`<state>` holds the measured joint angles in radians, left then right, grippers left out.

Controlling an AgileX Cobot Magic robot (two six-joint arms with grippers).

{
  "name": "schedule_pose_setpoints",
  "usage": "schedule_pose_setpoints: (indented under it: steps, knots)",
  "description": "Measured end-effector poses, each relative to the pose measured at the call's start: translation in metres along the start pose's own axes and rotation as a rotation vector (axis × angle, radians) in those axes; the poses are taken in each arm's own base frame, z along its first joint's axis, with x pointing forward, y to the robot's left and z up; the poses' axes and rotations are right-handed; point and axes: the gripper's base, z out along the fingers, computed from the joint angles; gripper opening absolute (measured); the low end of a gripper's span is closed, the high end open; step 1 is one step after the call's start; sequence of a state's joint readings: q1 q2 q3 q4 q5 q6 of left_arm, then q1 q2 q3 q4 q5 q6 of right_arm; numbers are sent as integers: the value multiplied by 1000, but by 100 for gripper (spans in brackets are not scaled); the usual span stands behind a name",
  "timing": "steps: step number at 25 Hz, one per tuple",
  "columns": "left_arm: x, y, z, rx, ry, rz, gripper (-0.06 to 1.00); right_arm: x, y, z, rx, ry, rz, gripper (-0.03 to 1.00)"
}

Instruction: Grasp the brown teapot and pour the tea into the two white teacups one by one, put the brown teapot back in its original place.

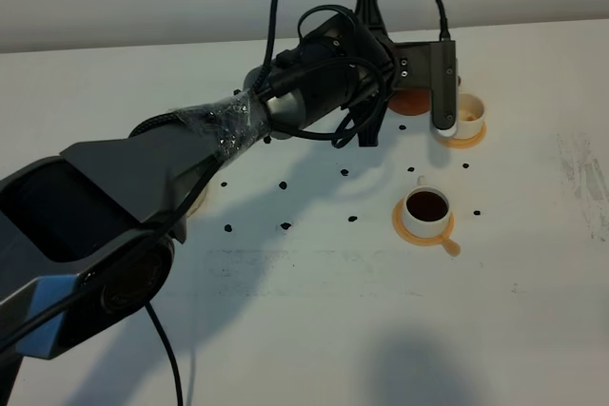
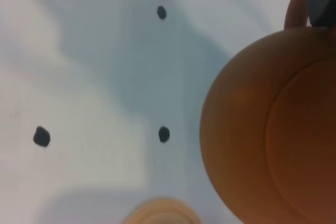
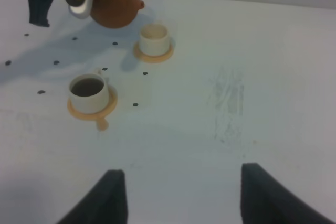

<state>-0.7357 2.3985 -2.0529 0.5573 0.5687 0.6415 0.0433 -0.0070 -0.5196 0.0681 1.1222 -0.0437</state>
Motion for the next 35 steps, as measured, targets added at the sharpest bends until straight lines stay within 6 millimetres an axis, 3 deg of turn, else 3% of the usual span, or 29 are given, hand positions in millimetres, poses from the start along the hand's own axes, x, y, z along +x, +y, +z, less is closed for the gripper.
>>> schedule_pose_setpoints:
  steps: [35]
  knots:
    - [-11, -4, 1, -77, 42, 207, 12, 0, 0, 0, 0, 0, 0, 47]
